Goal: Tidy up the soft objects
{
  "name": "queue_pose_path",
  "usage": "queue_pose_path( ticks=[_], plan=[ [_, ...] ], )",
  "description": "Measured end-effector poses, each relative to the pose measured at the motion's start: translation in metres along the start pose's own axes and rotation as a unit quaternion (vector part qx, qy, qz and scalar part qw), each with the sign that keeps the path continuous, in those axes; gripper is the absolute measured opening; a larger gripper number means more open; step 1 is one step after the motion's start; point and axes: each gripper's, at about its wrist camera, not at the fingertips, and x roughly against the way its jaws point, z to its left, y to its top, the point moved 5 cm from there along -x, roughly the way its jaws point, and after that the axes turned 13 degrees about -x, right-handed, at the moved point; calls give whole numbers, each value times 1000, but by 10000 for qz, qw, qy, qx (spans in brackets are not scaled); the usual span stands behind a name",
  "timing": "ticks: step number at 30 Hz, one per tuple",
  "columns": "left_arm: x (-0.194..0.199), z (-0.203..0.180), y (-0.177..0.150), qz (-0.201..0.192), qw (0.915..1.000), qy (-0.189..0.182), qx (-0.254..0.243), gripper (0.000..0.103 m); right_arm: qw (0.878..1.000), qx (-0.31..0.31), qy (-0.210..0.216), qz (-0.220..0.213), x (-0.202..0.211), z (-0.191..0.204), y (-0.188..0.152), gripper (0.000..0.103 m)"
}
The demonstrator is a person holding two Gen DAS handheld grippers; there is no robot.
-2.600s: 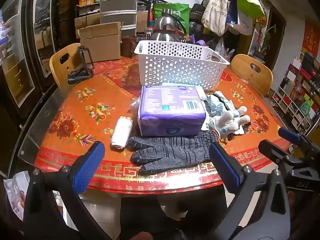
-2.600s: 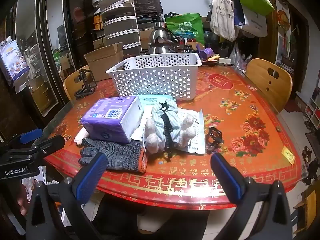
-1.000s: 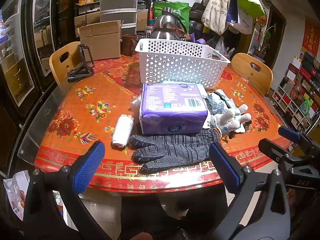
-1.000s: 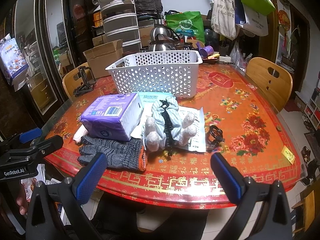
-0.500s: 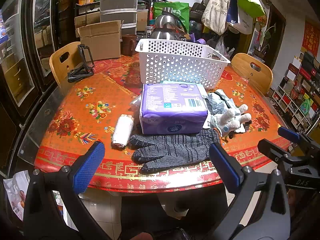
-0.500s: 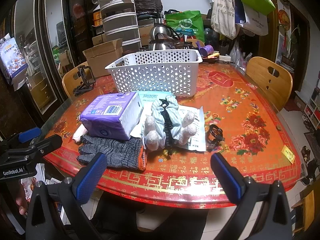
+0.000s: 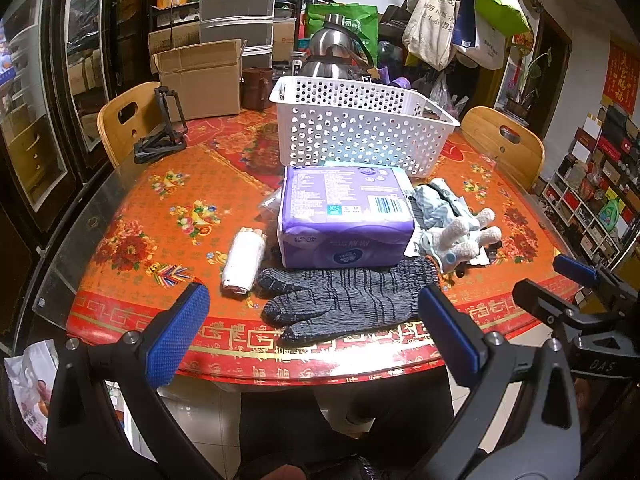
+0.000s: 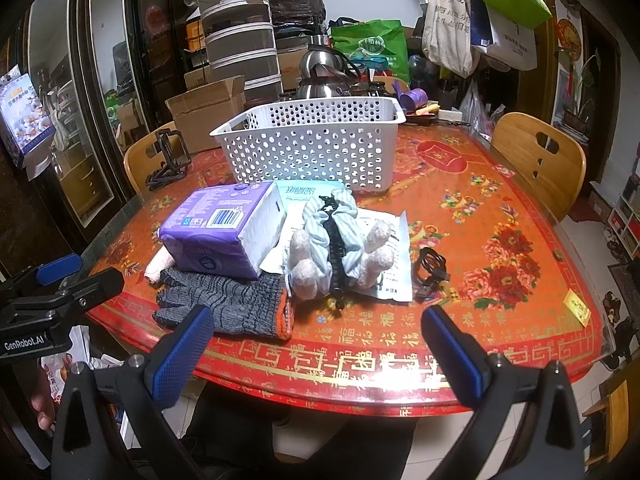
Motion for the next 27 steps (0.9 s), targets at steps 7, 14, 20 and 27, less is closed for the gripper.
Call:
queue_pose_path(
  ticks=[7, 14, 20, 27],
  plan=[
    [-1, -4, -1, 1, 10000, -11, -4, 103, 10000, -5, -12, 14, -2, -1, 0, 103],
    [-11, -3, 0, -86, 9999, -97, 38, 103, 9998, -14, -78, 162, -19, -7, -5, 103],
    [-30, 14, 3, -122, 9991, -273, 295, 103, 9997, -116, -174, -99, -20, -26, 10, 103],
    [-79, 60, 1, 161, 9991, 31, 388, 103, 9960, -693, -559, -114, -54, -98, 23, 101]
  ],
)
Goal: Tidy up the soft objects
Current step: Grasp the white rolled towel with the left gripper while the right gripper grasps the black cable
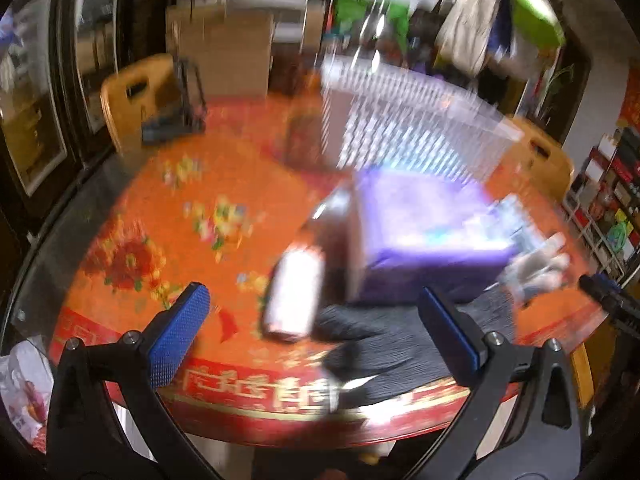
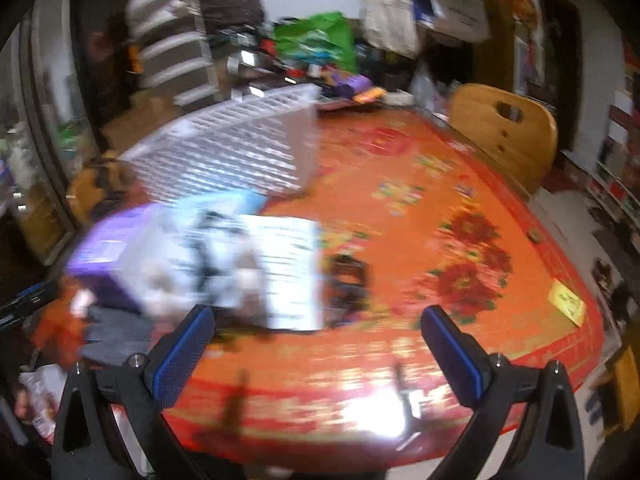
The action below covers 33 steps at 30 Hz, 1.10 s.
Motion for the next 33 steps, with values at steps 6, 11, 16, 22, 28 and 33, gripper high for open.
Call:
queue_pose_path(
  ticks=[6, 11, 16, 22, 28, 33],
  plan=[
    [-33, 51, -13, 212, 9994, 94, 238, 103, 9994, 37, -117, 322, -35, -16, -4, 79],
    [-51, 70, -25, 347, 9992, 176, 69, 98, 9986, 220, -225, 432, -51, -8, -6, 69],
    [-63, 61, -22, 295, 9992, -93, -250, 97, 9986, 262, -191, 416, -61, -4, -1, 67],
    [-81, 40, -18, 437, 9977, -295, -414, 76, 9981, 454, -177, 387, -67, -2, 3, 62],
    [-90, 34, -12, 313, 9976, -184, -583, 61, 9979, 538, -98, 350, -67, 0, 1, 62],
    [-87, 24, -13, 255, 9966, -255, -740, 40, 9977, 586, -106, 335, -67, -2, 1, 56]
  ],
)
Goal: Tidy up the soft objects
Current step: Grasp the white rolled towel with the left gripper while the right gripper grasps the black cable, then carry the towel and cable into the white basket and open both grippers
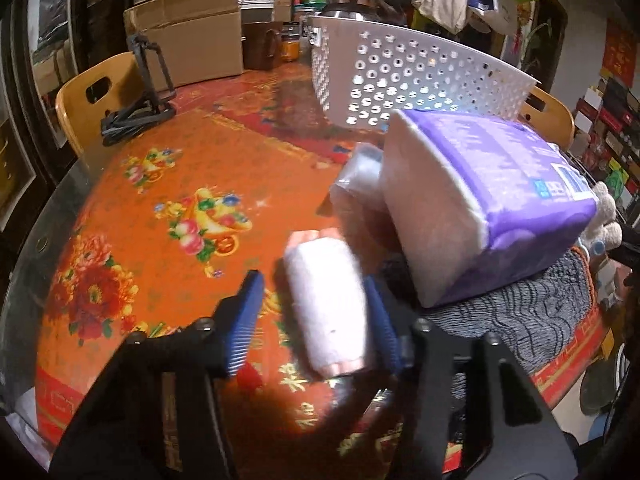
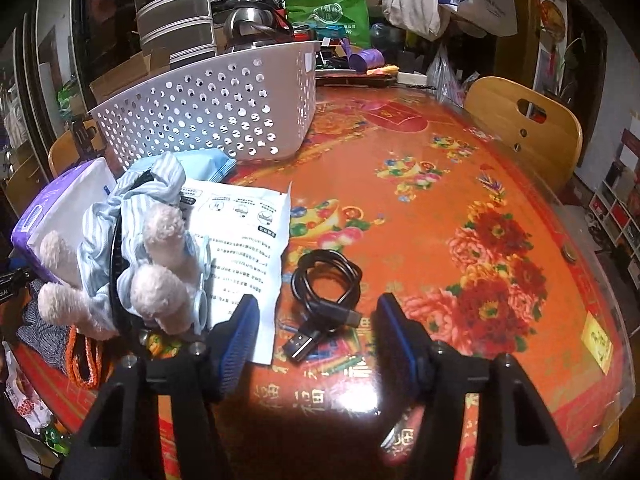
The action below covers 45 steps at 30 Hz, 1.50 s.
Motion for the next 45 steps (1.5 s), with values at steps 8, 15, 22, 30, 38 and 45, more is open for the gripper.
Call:
queue_pose_path(
  ticks=[8, 15, 22, 30, 38, 45],
  plan=[
    [5, -1, -2, -99, 9999, 38, 33, 32, 9999, -121, 53, 17, 2, -9, 4, 26],
    [14, 11, -3, -213, 9987, 458, 94, 32, 9995, -204, 170, -146, 11, -9, 8, 23],
    [25, 11, 3, -321, 9984, 456, 83, 32, 9992, -229, 249, -226, 15, -8, 14, 23],
    [31, 14, 25, -446, 9977, 482, 164, 32, 9977, -294, 427, -445, 23, -8, 40, 23],
    [44, 28, 83, -602, 9966, 549, 157, 32, 9946, -139, 720, -728, 33, 11, 100, 23],
    [47, 40, 166, -740, 9969, 245, 113, 32, 9912, 232, 1008, -827, 27, 44, 167, 23]
  ],
)
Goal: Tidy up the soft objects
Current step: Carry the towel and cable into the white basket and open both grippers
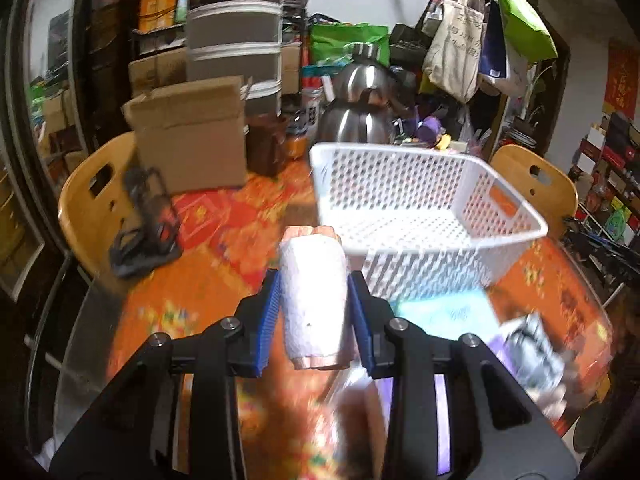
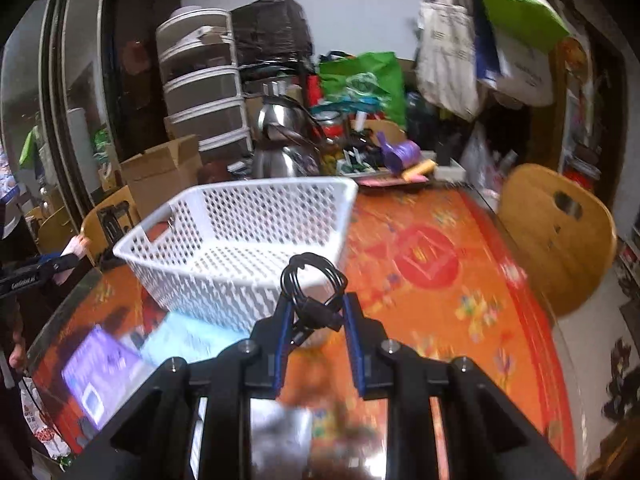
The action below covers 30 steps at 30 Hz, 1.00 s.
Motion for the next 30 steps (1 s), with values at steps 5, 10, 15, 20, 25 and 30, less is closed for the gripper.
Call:
queue_pose_path(
  ticks=[5, 10, 15, 20, 25, 30],
  plan=[
    [-20, -7, 64, 45, 9997, -98, -205, 32, 9994, 203, 258, 148, -37, 23, 42, 23],
    [-61, -11, 108, 365, 9991, -154, -178, 32, 9984, 404, 101, 385, -80, 33, 59, 23],
    [-96, -26, 124, 630, 9973, -281, -246, 32, 9978, 276, 60, 603, -113, 28, 60, 23],
    [-122, -42, 123, 855, 9953, -357, -269, 32, 9971, 369, -121, 655, -127, 24, 55, 23],
    [-139, -47, 120, 969, 9943, -354, -253, 32, 9969, 276, -238, 696, -137, 18, 57, 23],
    [-153, -47, 116, 1059, 9935, -372, -214, 32, 9956, 464, -353, 736, -143, 25, 55, 23]
  ],
)
